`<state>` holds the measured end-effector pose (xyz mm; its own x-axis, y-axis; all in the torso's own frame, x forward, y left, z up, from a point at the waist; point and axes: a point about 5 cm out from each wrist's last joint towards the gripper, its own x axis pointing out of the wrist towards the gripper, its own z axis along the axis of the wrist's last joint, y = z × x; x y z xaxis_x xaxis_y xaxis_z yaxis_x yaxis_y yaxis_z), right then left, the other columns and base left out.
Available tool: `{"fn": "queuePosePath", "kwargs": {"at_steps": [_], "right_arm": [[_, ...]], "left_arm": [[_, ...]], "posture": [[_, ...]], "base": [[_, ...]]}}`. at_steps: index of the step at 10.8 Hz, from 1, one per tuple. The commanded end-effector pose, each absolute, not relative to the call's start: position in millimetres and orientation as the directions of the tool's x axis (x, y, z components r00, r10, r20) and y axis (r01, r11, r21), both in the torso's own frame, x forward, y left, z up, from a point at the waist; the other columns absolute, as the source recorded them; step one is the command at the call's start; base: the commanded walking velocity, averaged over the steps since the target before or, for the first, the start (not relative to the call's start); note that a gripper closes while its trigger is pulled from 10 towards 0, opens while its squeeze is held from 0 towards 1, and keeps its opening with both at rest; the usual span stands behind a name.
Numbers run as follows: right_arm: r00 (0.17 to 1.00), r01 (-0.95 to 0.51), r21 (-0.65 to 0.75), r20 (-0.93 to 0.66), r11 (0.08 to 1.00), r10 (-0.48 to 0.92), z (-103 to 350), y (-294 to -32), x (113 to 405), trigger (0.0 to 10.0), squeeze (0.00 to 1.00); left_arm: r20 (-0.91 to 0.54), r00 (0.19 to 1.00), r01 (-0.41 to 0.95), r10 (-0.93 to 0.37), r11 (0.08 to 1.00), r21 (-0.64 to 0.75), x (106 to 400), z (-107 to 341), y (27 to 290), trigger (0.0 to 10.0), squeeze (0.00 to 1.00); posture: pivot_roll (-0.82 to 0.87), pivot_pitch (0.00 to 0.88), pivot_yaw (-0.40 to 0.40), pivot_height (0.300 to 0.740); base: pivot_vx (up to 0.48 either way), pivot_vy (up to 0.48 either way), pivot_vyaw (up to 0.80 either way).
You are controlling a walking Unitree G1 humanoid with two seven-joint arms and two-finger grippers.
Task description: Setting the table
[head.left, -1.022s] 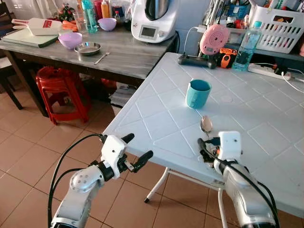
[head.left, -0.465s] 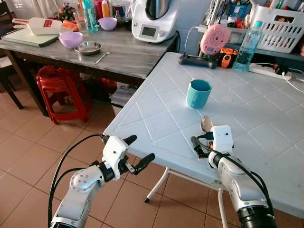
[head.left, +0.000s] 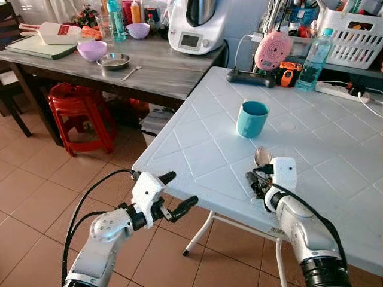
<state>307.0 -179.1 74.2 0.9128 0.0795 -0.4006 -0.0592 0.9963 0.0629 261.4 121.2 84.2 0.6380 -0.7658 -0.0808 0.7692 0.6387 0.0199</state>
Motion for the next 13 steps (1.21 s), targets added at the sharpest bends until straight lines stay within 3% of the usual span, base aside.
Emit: {"fn": "queuePosePath", "kwargs": {"at_steps": [1,7,13], "right_arm": [[0.87,-0.031,0.08,-0.488,0.996,0.066,57,-184,297,0.0,0.0],[0.85,-0.006,0.108,-0.522,0.994,0.062,51,-186,290,0.0,0.0],[0.826,-0.002,0.12,-0.56,0.993,0.069,45,-183,286,0.0,0.0]], "left_arm": [[-0.077,0.629,0.777,-0.773,0.629,0.034,261,88,120,10.0,0.0],[-0.081,0.547,0.836,-0.833,0.548,0.012,258,94,114,10.0,0.0],[-0.091,0.537,0.842,-0.839,0.54,-0.004,254,89,112,10.0,0.0]], "posture": [[0.06,0.0,-0.001,0.74],[0.05,0.0,0.006,0.74],[0.05,0.0,0.004,0.74]], "base": [[0.0,0.0,0.0],[0.0,0.0,0.0],[0.0,0.0,0.0]]}}
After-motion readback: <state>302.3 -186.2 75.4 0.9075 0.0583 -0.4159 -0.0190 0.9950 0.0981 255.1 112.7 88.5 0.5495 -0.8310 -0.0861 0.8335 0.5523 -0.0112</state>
